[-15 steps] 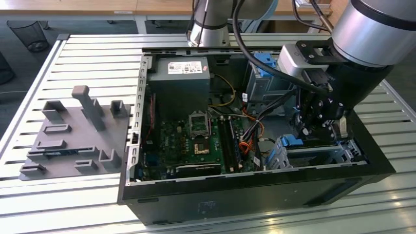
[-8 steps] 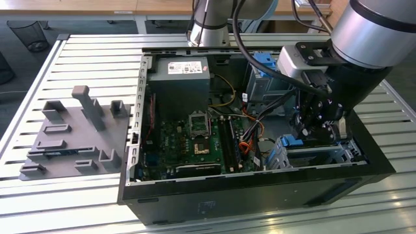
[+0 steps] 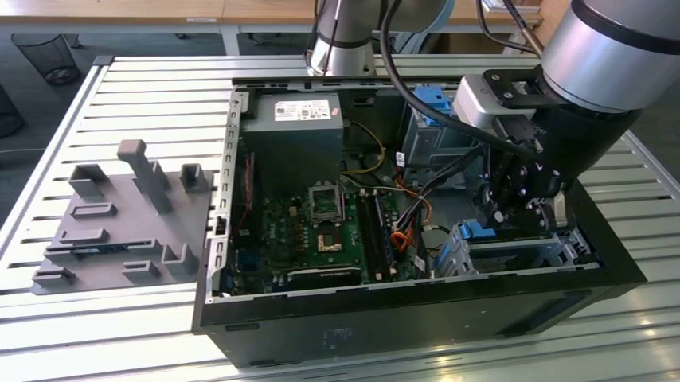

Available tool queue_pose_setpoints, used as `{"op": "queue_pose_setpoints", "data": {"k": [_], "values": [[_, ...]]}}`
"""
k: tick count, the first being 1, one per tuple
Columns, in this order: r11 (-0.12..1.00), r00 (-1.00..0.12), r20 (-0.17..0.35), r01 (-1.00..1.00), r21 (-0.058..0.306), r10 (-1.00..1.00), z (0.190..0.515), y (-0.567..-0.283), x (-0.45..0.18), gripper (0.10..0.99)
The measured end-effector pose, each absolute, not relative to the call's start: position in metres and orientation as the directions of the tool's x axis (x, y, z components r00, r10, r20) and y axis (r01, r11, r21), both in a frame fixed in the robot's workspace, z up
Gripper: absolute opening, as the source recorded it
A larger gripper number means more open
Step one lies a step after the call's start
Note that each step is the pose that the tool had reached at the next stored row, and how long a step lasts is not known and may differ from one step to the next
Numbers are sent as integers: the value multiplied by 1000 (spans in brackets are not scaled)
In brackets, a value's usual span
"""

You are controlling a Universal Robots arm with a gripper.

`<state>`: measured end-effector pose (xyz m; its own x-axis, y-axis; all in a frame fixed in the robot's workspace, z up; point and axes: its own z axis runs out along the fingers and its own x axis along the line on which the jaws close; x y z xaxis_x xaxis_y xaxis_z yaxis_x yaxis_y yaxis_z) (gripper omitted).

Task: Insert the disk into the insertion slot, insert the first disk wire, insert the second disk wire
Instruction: 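Insert the first disk wire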

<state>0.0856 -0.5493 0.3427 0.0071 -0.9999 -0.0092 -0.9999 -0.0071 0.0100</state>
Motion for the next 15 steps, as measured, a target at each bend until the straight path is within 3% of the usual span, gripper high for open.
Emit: {"op": "queue_pose_setpoints", "data": {"k": [15], "values": [[-7,7,-9,-1000,10,-1000,345,-549,107,106]]}}
